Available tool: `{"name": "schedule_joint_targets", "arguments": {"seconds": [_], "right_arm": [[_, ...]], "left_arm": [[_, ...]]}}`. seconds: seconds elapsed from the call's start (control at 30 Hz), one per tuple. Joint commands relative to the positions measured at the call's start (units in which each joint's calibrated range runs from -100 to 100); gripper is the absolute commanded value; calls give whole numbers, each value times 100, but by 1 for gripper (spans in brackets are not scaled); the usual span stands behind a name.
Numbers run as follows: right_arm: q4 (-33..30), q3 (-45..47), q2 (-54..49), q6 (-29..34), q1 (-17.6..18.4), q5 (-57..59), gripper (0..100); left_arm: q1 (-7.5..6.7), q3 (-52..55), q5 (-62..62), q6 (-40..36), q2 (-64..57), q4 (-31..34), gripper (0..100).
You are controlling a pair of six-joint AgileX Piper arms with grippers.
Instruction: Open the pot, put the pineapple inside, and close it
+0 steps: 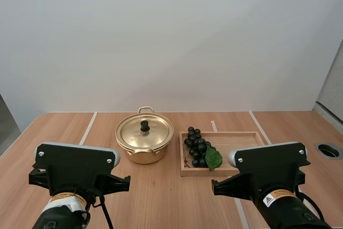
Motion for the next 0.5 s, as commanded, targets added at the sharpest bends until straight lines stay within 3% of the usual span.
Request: {"name": "schedule_joint_targets", "arguments": {"seconds": [0.0, 0.47], "right_arm": [[15, 9, -33, 31, 7, -110, 0], [14, 9, -33, 31, 112, -110, 0]], "left_arm": [[-5, 0, -65, -25, -31, -50, 0], [2, 0, -65, -24, -31, -50, 0]]}}
